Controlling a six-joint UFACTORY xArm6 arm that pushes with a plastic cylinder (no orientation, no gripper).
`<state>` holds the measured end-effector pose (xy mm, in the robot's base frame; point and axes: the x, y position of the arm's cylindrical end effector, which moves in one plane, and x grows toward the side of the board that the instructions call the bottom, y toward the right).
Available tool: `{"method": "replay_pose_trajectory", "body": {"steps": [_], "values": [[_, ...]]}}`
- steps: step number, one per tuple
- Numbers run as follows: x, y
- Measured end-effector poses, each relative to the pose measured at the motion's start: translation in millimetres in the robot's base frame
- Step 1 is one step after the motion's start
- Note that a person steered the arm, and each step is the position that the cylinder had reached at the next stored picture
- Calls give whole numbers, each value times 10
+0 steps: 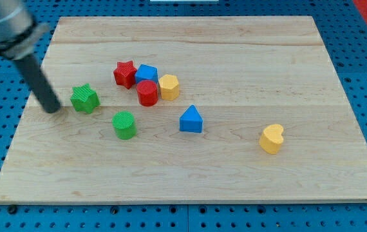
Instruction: Move the green star below the red star
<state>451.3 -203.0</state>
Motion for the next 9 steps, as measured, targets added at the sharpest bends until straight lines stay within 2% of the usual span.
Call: {"method": "replay_pose_trajectory", "body": {"steps": [3,5,7,9], "values": [[-29,328],[-63,-7],[-85,627],[-47,604]]}}
